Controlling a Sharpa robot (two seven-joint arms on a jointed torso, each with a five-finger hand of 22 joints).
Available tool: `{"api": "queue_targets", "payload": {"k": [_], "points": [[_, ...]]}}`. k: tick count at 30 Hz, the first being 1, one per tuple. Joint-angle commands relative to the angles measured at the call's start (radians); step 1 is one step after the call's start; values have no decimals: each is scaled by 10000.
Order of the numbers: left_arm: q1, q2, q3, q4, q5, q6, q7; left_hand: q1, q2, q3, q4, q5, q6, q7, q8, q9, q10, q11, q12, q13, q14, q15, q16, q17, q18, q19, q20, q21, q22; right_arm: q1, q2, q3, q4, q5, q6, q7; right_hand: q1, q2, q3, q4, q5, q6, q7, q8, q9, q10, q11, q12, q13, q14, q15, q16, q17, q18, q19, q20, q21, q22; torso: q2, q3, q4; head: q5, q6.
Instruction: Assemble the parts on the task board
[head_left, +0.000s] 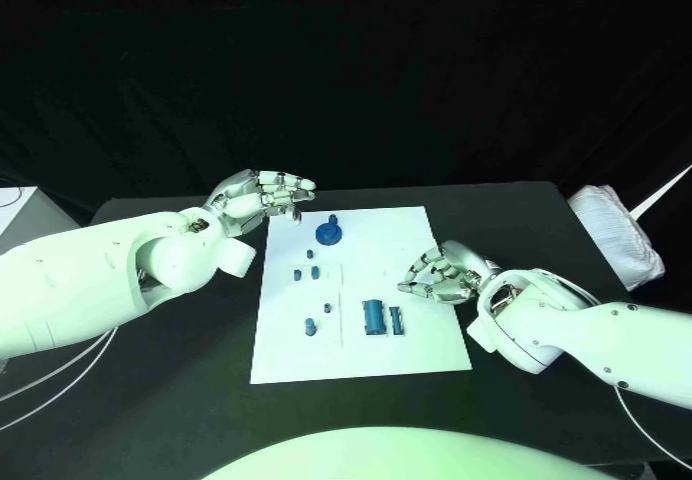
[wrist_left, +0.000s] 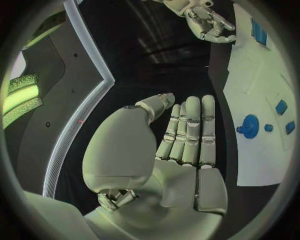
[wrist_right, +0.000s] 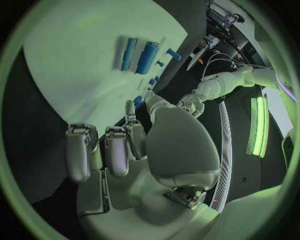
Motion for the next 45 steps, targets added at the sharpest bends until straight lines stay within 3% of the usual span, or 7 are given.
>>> {"api": "queue_targets", "payload": {"k": [1,20,21,28,29,30,45], "points": [[-23,171,-4,-202,355,-410,505,-270,-143,-63,215,6,-142,9,32,3,-127,3,68,-12,-796,119,-556,-239,-3,-536,108,-541,-270,141,166,29,-542,2241,-450,2530,337,84,121,-143,190,-217,52,-118,-41,-391,105,-949,922,626,107,-332,848,328,409,84,-1172,1946,-217,-88,-44,26,137],[-397,1651,-5,-2838,1934,-1860,2155,-41,-348,-68,1214,-357,-314,-149,-177,-253,989,453,-3535,-141,-2018,960,-7215,-2386,6,-1239,1213,-6364,-4048,601,2144,478,-5291,8626,1713,6891,448,-434,2622,-811,227,-1090,923,-1042,-635,-3755,1213,-11384,-9494,-4230,1372,-10937,-8305,1668,-4058,1484,-13610,-6725,-790,-94,-142,69,1282],[-384,1582,-14,-2717,1396,-1503,1501,-4118,1595,-5276,351,-2983,-8539,-2015,-3155,-2622,-8636,-1392,-5875,-765,-9757,-669,-11736,-3431,-1777,-8119,-1629,-9821,-7078,597,2087,473,-5126,7480,909,5838,-3433,1679,-2421,-2508,-876,-9793,-986,-3610,-4025,-7084,-113,-13110,-13078,-7404,602,-15091,-13080,-157,-7228,-435,-14279,-13073,-680,-119,-156,54,1147],[-480,1534,51,-2288,1351,-2150,1518,-6269,1595,-5276,351,-2983,-8539,-2015,-3155,-2622,-8636,-1392,-5875,-765,-9757,-669,-11736,-3431,-1777,-8119,-1629,-9821,-7078,408,1920,692,-4479,8074,356,6209,-5633,1679,-2421,-2508,-876,-9793,-986,-3610,-4025,-14626,-113,-13110,-13078,-14664,602,-15091,-13080,-157,-14662,-435,-14279,-13073,-692,-102,7,-31,1471],[-492,1528,60,-2233,1345,-2233,1520,-6359,1595,-5276,351,-2983,-8539,-2015,-3155,-2622,-8636,-1392,-5875,-765,-9757,-669,-11736,-3431,-1777,-8119,-1629,-9821,-7078,384,1898,720,-4396,8150,284,6257,-12658,1679,-2421,-2508,-876,-9793,-986,-3610,-4025,-14626,-113,-13110,-13078,-14664,602,-15091,-13080,-157,-14662,-435,-14279,-13073,-694,-100,28,-43,1513],[-519,1515,78,-2113,1332,-2413,1524,-13431,1595,-5276,351,-2983,-8539,-2015,-3155,-2622,-8636,-1392,-5875,-765,-9757,-669,-11736,-3431,-1777,-8119,-1629,-9821,-7078,331,1851,781,-4216,8316,130,6361,-12658,1679,-2421,-2508,-876,-9793,-986,-3610,-4025,-14626,-113,-13110,-13078,-14664,602,-15091,-13080,-157,-14662,-435,-14279,-13073,-697,-95,73,-66,1602],[-1131,1214,496,618,1045,-6530,1631,-13431,1595,-5276,351,-2983,-8539,-2015,-3155,-2622,-8636,-1392,-5875,-765,-9757,-669,-11736,-3431,-1777,-8119,-1629,-9821,-7078,-453,1157,1691,-1535,10776,-2164,7901,-12658,1679,-2421,-2508,-876,-9793,-986,-3610,-4025,-14626,-113,-13110,-13078,-14664,602,-15091,-13080,-157,-14662,-435,-14279,-13073,-727,-54,464,-272,2381]]}}
